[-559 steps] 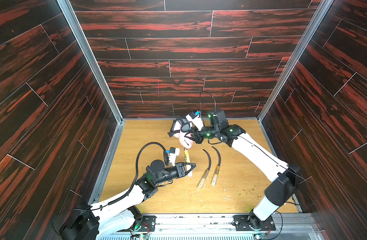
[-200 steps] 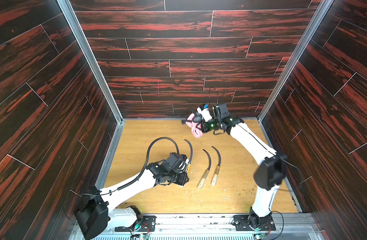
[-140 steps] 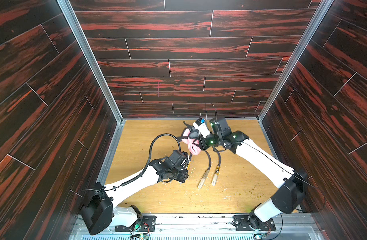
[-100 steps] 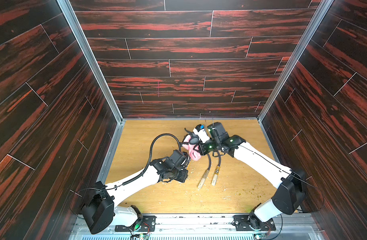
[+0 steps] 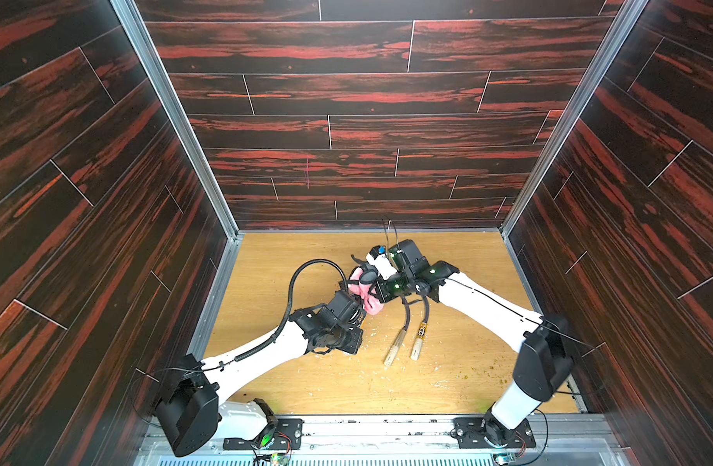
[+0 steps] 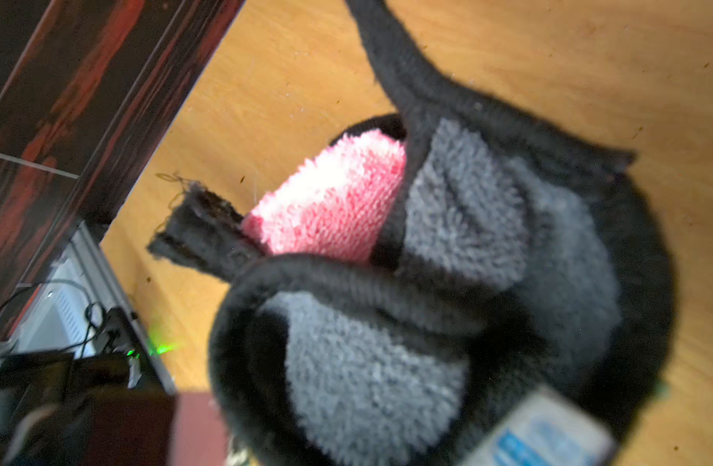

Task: Wipe small sickles with rags
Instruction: Wipe the small sickle.

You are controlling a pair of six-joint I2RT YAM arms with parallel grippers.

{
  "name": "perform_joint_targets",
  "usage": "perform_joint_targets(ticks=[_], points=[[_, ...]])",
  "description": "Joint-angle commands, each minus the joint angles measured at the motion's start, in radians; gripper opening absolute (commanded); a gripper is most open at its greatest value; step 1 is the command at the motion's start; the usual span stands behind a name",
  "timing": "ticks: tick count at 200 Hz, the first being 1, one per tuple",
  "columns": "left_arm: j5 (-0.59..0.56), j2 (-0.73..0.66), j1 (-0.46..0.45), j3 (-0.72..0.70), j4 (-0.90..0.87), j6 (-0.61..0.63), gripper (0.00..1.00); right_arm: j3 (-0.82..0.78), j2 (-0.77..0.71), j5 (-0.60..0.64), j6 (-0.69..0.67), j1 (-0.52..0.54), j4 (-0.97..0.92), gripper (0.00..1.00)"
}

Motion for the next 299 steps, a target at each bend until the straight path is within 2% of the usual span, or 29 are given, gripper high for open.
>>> perform_joint_targets(ticks=[1, 47, 113, 172, 208, 251, 299], points=[[0.022, -0.072, -0.009, 0.011, 0.032, 0.028, 0.0, 0.057, 0.076, 0.022, -0.014, -0.03, -0.006, 0.0], [0.034, -0.11, -0.01, -0.016, 0.042, 0.019, 0.0, 0.188, 0.176, -0.037, -0.038, -0.095, -0.026, 0.0], [0.045, -0.147, -0.012, -0.03, 0.04, 0.016, 0.0, 0.377, 0.325, -0.084, -0.068, -0.123, -0.072, 0.0], [0.072, -0.159, -0.016, -0.05, 0.064, -0.007, 0.0, 0.614, 0.457, -0.164, -0.048, -0.188, -0.126, 0.0], [0.088, -0.183, -0.018, -0.081, 0.107, -0.029, 0.0, 0.707, 0.476, -0.214, -0.007, -0.239, -0.132, 0.0], [0.073, -0.225, -0.018, -0.115, 0.158, -0.071, 0.0, 0.611, 0.39, -0.193, 0.021, -0.292, -0.085, 0.0], [0.08, -0.25, -0.016, -0.177, 0.301, -0.164, 0.0, 0.255, 0.173, -0.24, 0.068, -0.305, 0.076, 0.0]])
